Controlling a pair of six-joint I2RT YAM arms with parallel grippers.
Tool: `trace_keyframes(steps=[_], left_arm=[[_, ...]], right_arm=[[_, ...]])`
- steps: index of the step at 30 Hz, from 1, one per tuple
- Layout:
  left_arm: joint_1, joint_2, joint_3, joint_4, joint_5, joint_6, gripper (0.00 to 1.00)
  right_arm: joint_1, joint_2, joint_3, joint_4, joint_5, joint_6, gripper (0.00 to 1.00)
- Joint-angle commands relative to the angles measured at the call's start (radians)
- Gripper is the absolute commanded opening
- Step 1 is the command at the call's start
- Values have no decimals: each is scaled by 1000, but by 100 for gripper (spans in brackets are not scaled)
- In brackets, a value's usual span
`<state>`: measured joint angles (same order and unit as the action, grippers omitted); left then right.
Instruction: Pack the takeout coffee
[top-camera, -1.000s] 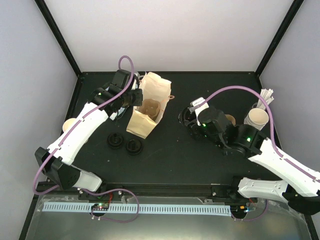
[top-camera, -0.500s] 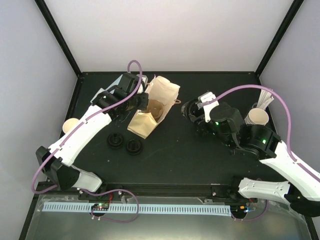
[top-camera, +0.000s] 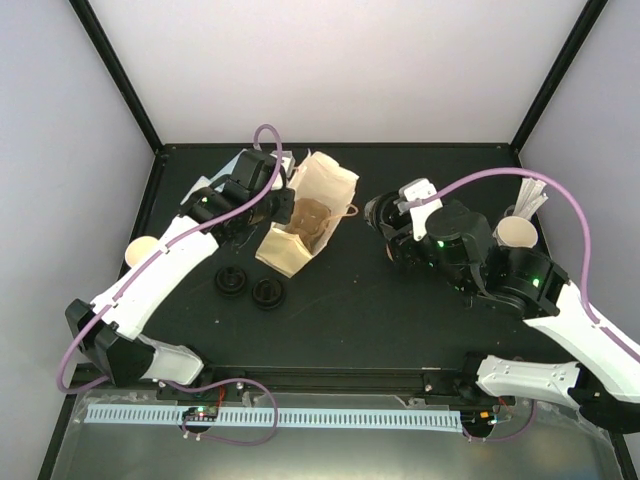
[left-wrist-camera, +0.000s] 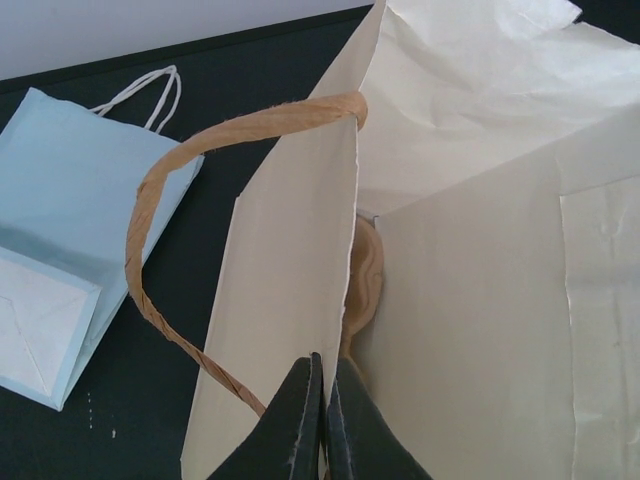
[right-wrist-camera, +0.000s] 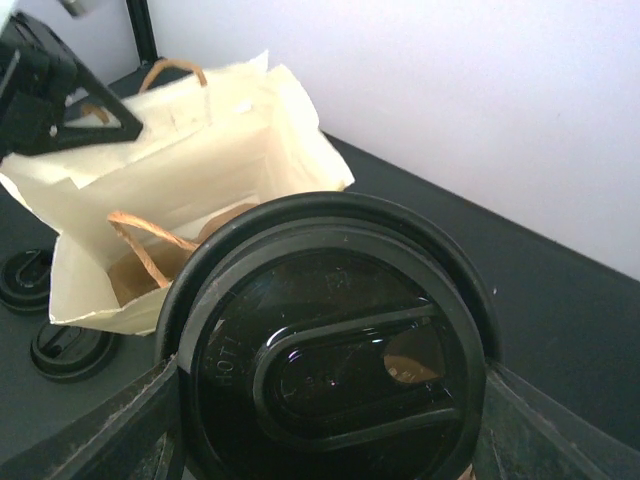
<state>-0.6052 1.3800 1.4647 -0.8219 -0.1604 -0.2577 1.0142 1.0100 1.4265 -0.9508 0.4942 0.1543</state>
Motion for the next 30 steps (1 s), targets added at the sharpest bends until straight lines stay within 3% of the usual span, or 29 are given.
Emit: trace_keyframes(steps=[1,13,30], left_arm=[[-15,-41,-15,61,22,49,2],[-96,-42,-11,112,81,115,2],[-147,-38,-15,154,120,166,2]], right_arm=[[-3,-4,73,21,55,-48,61],[-3,-27,99,64,23,-94,58],[-3,-65,-63,83,-180,-77,58]])
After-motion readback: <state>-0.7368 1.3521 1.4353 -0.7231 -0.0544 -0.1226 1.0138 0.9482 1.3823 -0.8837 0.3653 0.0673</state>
